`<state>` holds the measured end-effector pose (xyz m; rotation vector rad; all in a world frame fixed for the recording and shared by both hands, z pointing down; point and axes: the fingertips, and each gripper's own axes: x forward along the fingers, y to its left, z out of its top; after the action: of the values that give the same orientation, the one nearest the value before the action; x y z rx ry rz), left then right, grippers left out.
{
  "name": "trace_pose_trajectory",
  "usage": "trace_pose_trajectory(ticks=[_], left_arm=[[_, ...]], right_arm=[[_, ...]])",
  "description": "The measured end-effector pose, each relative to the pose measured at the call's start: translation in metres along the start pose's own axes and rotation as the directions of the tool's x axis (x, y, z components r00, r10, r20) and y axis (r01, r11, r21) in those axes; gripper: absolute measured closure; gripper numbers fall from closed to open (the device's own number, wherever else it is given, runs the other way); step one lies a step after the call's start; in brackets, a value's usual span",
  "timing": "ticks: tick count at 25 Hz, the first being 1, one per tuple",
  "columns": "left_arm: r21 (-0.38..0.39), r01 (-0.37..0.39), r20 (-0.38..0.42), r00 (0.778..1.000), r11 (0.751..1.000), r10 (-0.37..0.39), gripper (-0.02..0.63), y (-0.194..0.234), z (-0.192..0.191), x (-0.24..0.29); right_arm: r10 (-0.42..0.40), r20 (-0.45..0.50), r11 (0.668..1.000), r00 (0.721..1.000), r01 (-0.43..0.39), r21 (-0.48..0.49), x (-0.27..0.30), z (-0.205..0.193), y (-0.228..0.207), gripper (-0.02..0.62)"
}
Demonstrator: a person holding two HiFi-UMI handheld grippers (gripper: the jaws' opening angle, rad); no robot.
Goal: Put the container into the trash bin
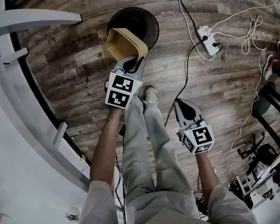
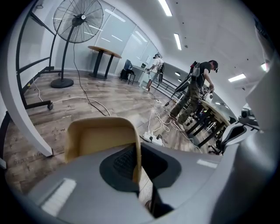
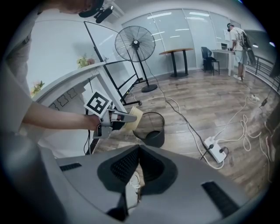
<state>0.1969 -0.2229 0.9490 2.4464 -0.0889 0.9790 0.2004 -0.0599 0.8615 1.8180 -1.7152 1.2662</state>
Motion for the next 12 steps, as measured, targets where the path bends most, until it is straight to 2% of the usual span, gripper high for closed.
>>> trace_pose_trajectory(ticks=[12], left_arm=[[-0.024,0.034,-0.046,0.998,0.999,-0.035,0.583,0.025,-0.022,0.050]], right_arm=[[0.027,-0.024,1.000,0.999,-0.027,0.010,0.014,-0.010,0.008,0.581]])
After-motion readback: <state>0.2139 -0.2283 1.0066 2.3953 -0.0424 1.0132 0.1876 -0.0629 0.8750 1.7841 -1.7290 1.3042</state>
